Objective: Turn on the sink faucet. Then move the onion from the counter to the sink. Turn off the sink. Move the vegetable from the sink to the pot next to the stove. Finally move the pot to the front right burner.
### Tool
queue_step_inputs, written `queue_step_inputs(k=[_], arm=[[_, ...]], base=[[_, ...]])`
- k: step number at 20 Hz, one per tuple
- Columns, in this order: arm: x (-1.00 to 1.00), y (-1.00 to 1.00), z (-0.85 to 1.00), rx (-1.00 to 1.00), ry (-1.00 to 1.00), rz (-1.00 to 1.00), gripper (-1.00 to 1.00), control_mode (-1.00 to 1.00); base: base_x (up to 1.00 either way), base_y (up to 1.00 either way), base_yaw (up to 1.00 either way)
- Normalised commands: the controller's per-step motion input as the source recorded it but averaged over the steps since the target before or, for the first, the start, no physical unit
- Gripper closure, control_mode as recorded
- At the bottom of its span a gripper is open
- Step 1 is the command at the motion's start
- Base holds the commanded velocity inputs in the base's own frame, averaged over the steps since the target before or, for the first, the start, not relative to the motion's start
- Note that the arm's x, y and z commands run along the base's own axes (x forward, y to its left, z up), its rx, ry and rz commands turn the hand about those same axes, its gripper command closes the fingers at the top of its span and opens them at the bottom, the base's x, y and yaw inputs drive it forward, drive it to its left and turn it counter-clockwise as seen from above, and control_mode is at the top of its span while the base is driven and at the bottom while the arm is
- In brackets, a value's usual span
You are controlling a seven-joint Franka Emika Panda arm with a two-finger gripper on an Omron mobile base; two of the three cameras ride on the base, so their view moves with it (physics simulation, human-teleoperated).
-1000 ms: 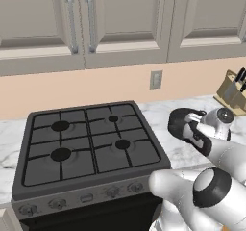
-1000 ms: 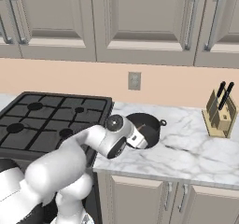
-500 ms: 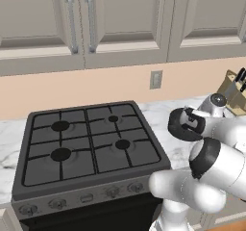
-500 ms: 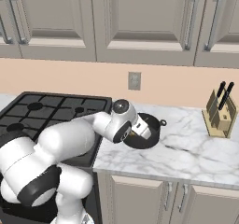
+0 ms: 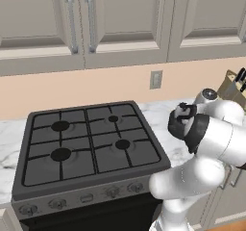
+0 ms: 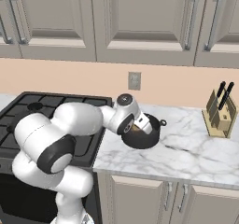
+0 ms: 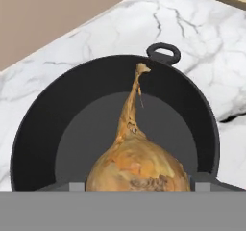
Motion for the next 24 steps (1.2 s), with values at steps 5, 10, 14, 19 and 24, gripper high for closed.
queue_step_inputs(k=[5, 10, 14, 19, 24], arm=[[0.43, -0.01, -0.29, 0.00, 0.05, 0.00, 1.00, -1.00], [0.45, -0.07, -0.29, 0.00, 0.06, 0.00, 1.00, -1.00], [0.45, -0.20, -0.30, 0.00, 0.05, 0.02, 1.00, -1.00], [0.29, -0.14, -0.37, 0.00, 0.03, 0.04, 1.00, -1.00], [0.18, -0.01, -0.24, 0.00, 0.05, 0.03, -1.00, -1.00]], base=[[0.00, 0.00, 0.00], [0.00, 0.00, 0.00], [0.00, 0.00, 0.00], [0.00, 0.00, 0.00], [0.00, 0.00, 0.00]])
